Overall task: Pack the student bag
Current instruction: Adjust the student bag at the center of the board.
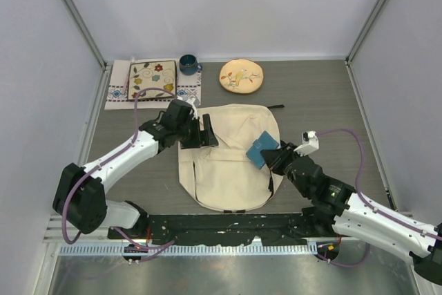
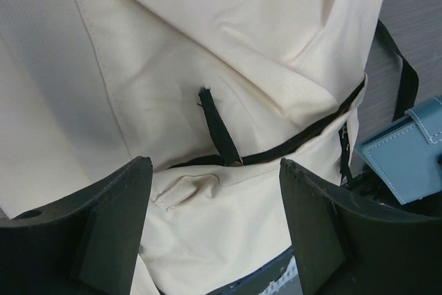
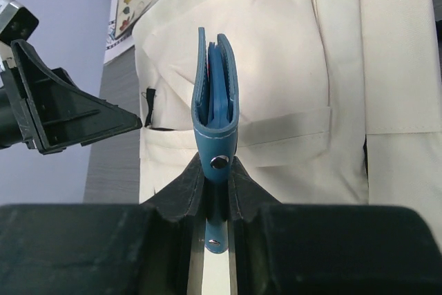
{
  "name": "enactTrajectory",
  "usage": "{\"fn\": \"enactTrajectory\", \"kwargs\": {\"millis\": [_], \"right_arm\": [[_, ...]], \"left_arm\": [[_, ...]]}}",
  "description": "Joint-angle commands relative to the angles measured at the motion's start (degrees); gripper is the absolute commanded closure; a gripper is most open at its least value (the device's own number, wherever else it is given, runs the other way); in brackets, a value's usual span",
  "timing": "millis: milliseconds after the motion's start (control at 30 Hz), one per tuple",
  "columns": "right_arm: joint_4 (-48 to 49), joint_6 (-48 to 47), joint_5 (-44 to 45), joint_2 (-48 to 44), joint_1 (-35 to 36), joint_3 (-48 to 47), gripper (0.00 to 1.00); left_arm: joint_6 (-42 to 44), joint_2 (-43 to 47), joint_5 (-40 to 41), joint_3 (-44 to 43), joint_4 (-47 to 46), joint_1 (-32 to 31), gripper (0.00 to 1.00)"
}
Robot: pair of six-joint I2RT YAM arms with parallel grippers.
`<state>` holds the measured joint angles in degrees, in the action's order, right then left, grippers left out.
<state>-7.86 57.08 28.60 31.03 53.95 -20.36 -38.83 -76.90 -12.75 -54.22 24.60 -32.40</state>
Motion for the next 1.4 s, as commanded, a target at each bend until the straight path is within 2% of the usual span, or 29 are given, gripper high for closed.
{"fn": "enactTrajectory", "kwargs": {"millis": [0,167,633,867,967,1133,1367], "right_arm": [[5.83,-1.27,2.25,2.81,0.19,-4.51,0.99],[7.51,-1.62,1.37,5.27,0.19,-5.04,0.99],[10.32,-0.92,0.93,5.8,0.19,-3.64,0.99],[11.46,-0.92,0.76,7.47,0.19,-3.37,0.99],[12.6,-0.74,0.93,8.61,0.19,-3.19,0.99],[15.76,-0.83,1.72,12.21,0.19,-3.98,0.99],[24.1,-0.83,4.45,18.62,-1.13,-3.64,0.99]], "left_arm": [[-0.55,-1.58,5.37,-2.65,0.19,-0.47,0.24],[-1.51,-2.99,8.53,-2.82,-1.48,-0.47,0.28],[-4.76,-6.24,7.3,-4.49,-2.98,-1.43,0.39],[-5.2,-8.26,7.57,-5.02,-2.8,-2.4,0.61],[-5.29,-8.61,8.01,-5.02,-2.72,-2.66,0.73],[-5.2,-8.26,9.32,-4.58,-2.19,-2.66,0.98],[-5.12,-5.28,11.25,-1.16,-2.01,-2.66,1.0]]}}
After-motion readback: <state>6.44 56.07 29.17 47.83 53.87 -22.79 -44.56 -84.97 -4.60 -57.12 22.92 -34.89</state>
